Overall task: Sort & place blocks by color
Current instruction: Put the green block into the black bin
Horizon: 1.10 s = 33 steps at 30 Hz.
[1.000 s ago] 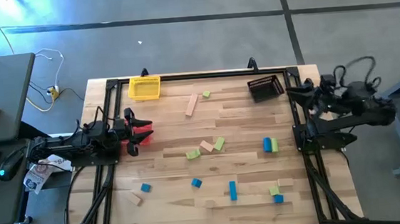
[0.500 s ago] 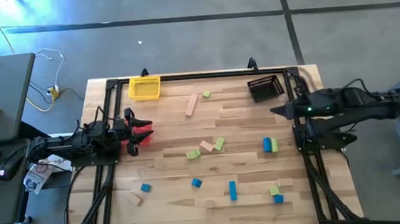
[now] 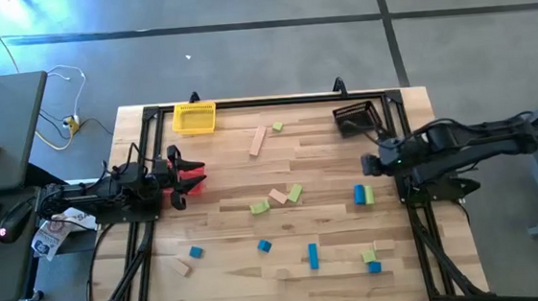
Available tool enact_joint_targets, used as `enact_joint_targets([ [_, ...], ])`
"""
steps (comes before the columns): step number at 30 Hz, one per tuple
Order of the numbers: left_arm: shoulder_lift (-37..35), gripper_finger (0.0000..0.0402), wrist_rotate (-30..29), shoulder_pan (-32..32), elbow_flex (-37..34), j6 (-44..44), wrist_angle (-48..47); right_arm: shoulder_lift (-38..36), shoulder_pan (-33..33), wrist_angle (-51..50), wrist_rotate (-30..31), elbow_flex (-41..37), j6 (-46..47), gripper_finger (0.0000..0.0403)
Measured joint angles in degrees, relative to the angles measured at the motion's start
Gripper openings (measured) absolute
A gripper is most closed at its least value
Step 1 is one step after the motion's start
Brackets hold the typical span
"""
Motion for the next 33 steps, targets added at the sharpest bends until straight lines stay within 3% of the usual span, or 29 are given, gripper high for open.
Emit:
enact_joint_targets([
  [19,0.0,0.0168,0.0,0.0,0.0,1.0,0.0,16.7,0.0,-5.5,-6.7,0.0,-5.3,0.0124],
  [33,0.0,0.0168,0.0,0.0,0.0,0.8,0.0,18.6,0.0,-8.9,-7.5,-0.6,-8.3,0.0131],
])
